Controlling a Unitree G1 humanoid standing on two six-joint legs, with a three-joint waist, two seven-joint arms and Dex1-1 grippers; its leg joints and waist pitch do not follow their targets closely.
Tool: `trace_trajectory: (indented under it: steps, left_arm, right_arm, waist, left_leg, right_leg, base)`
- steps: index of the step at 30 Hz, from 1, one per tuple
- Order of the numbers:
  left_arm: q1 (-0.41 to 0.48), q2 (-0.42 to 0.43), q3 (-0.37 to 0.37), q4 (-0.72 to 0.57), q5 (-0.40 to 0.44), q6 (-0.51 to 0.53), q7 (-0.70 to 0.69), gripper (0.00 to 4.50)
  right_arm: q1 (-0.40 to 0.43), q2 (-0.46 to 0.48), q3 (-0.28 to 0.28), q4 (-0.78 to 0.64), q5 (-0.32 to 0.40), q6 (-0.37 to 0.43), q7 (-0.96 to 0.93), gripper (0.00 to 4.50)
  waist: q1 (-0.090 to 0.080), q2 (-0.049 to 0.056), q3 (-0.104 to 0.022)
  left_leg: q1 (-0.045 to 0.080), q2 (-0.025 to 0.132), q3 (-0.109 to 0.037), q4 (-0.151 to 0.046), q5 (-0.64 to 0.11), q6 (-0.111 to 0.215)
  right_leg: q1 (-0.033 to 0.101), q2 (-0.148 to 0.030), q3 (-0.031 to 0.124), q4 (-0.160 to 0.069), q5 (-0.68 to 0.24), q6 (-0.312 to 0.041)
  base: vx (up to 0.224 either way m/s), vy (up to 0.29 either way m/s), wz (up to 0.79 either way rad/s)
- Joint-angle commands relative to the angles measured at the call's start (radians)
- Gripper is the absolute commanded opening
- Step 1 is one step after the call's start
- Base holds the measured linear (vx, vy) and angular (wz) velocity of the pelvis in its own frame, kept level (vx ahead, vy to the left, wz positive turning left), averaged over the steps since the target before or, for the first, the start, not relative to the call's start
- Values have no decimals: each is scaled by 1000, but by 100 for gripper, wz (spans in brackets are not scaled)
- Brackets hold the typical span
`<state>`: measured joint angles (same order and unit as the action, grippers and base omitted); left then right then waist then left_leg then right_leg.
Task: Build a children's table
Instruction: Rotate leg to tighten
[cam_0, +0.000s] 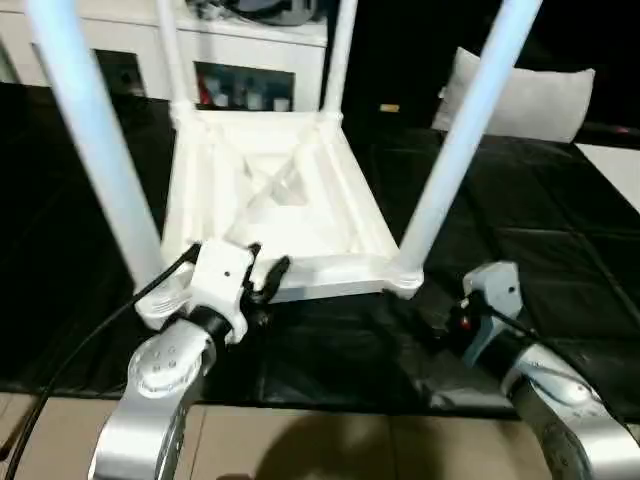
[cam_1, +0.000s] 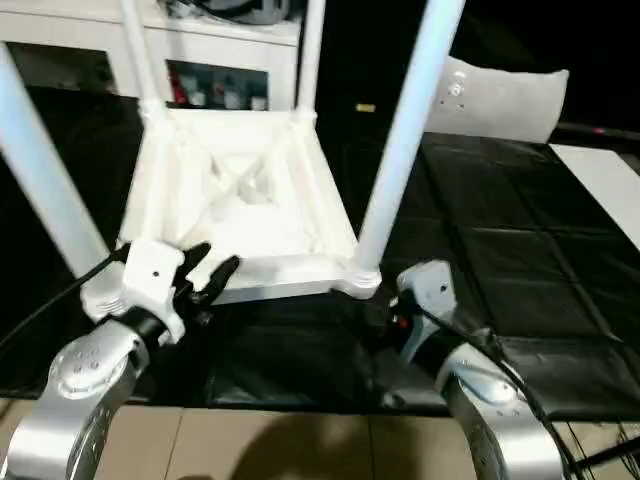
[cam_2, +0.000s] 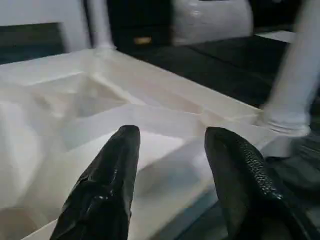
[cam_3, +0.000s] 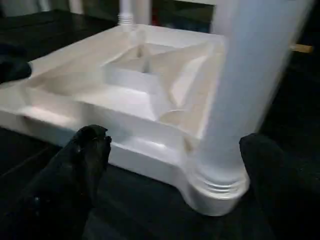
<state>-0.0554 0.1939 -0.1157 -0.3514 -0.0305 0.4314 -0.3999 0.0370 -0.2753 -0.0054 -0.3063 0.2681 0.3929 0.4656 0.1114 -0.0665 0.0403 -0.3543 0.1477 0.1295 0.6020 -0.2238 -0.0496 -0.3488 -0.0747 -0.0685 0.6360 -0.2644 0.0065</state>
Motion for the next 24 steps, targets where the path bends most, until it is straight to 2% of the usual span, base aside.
trace_trajectory:
  steps: [1, 3, 4, 5, 6, 7, 9, 11, 12, 13, 14, 15, 17, 18, 20, 21, 23, 24]
  left_arm:
    - [-53, 23, -41, 56, -8, 5, -63, 260]
    - [-110, 45, -74, 117, 1, 11, -107, 260]
    - [-168, 52, -109, 183, 9, 20, -146, 260]
    - [-168, 52, -109, 183, 9, 20, -146, 260]
    - [-220, 40, -133, 244, -1, 14, -188, 260]
    - [-224, 39, -135, 249, -2, 14, -191, 260]
    - [-293, 21, -172, 333, -17, -4, -273, 260]
    - [-338, 24, -204, 400, 0, -18, -311, 260]
    - [-403, 27, -238, 509, 20, -54, -349, 260]
    - [-403, 27, -238, 509, 20, -54, -349, 260]
    - [-430, 17, -234, 560, 15, -48, -357, 260]
    - [-451, 10, -232, 599, 9, -44, -363, 260]
    - [-507, 5, -239, 706, 35, -65, -365, 260]
    - [-547, 7, -249, 785, 64, -96, -359, 260]
    - [-565, 7, -251, 823, 77, -115, -350, 243]
    - [-591, 6, -253, 879, 86, -131, -336, 223]
    - [-623, 0, -254, 952, 90, -148, -330, 223]
    - [-634, -3, -253, 977, 91, -154, -327, 204]
  right_arm:
    - [-18, -8, -28, 15, 4, 14, -11, 450]
    - [-23, -43, -23, 37, -20, -14, 16, 450]
    - [-27, -74, -33, 55, -27, -19, 35, 450]
    - [-27, -74, -33, 55, -27, -19, 35, 450]
    - [-34, -92, -54, 70, -25, -23, 38, 450]
    - [-35, -94, -55, 72, -25, -23, 38, 450]
    - [-46, -120, -76, 92, -32, -28, 39, 450]
    - [-46, -139, -79, 93, -35, -26, 48, 450]
    - [-44, -156, -87, 87, -24, -23, 60, 450]
    - [-44, -156, -87, 87, -24, -23, 60, 450]
    - [-40, -163, -89, 80, -20, -23, 68, 450]
    - [-37, -169, -89, 77, -16, -24, 74, 450]
    - [-27, -179, -92, 65, -10, -22, 88, 450]
    - [-18, -185, -92, 55, -3, -19, 99, 450]
    - [-14, -188, -91, 51, 0, -17, 103, 450]
    - [-11, -190, -89, 49, 1, -18, 104, 450]
    - [-10, -192, -82, 48, 1, -16, 106, 450]
    - [-10, -192, -77, 48, -1, -16, 107, 450]
  waist:
    - [-4, 9, -35]
    - [-4, 14, -36]
    - [-5, 14, -38]
    - [-7, 13, -38]
    - [-8, 20, -38]
    - [-9, 16, -37]
    - [-7, 24, -39]
    - [-6, 16, -39]
    - [-5, 27, -37]
    - [-5, 23, -40]
    - [-5, 34, -40]
    - [-9, 26, -39]
    - [-13, 35, -36]
    - [-14, 31, -42]
    - [-18, 33, -39]
    - [-20, 38, -42]
    - [-20, 37, -44]
    - [-19, 38, -44]
  left_leg:
    - [2, 75, -22, -80, -37, 43]
    - [10, 75, -21, -82, -71, 31]
    - [7, 78, -22, -83, -59, 27]
    - [5, 77, -22, -83, -50, 27]
    - [6, 77, -20, -82, -52, 23]
    - [5, 77, -18, -84, -58, 23]
    - [10, 78, -16, -82, -69, 17]
    - [3, 78, -15, -83, -62, 24]
    - [8, 76, -11, -81, -74, 30]
    - [9, 76, -11, -80, -77, 33]
    - [8, 76, -11, -80, -76, 35]
    - [3, 77, -10, -80, -81, 39]
    - [3, 74, -7, -80, -96, 44]
    - [5, 77, -8, -76, -84, 48]
    - [0, 78, -10, -77, -66, 64]
    - [3, 81, -11, -76, -64, 66]
    - [3, 80, -10, -73, -49, 78]
    - [4, 80, -10, -73, -51, 81]
  right_leg:
    - [35, -77, 59, -76, 94, -146]
    - [32, -76, 60, -78, 57, -148]
    - [36, -79, 59, -74, 80, -156]
    - [38, -78, 58, -76, 87, -155]
    - [36, -79, 60, -74, 99, -169]
    - [38, -80, 59, -78, 87, -169]
    - [35, -83, 61, -78, 75, -183]
    - [42, -86, 62, -78, 83, -192]
    - [35, -83, 62, -85, 67, -192]
    - [39, -85, 64, -81, 61, -192]
    - [38, -87, 64, -80, 64, -196]
    - [41, -89, 63, -82, 51, -200]
    - [37, -88, 63, -91, -4, -200]
    - [40, -91, 65, -87, 15, -208]
    - [40, -89, 63, -87, 33, -209]
    - [39, -91, 62, -84, 55, -222]
    - [40, -91, 62, -80, 92, -240]
    - [39, -91, 61, -79, 101, -248]
  base:
    - [0, 0, 0]
    - [0, 0, 0]
    - [0, 0, 0]
    - [0, 0, 0]
    - [0, 0, 0]
    - [0, 0, 0]
    - [0, 0, 0]
    - [0, 0, 0]
    - [0, 0, 0]
    - [0, 0, 0]
    - [0, 0, 0]
    - [0, 0, 0]
    - [0, 0, 0]
    - [0, 0, 0]
    - [0, 0, 0]
    - [0, 0, 0]
    - [0, 0, 0]
    - [0, 0, 0]
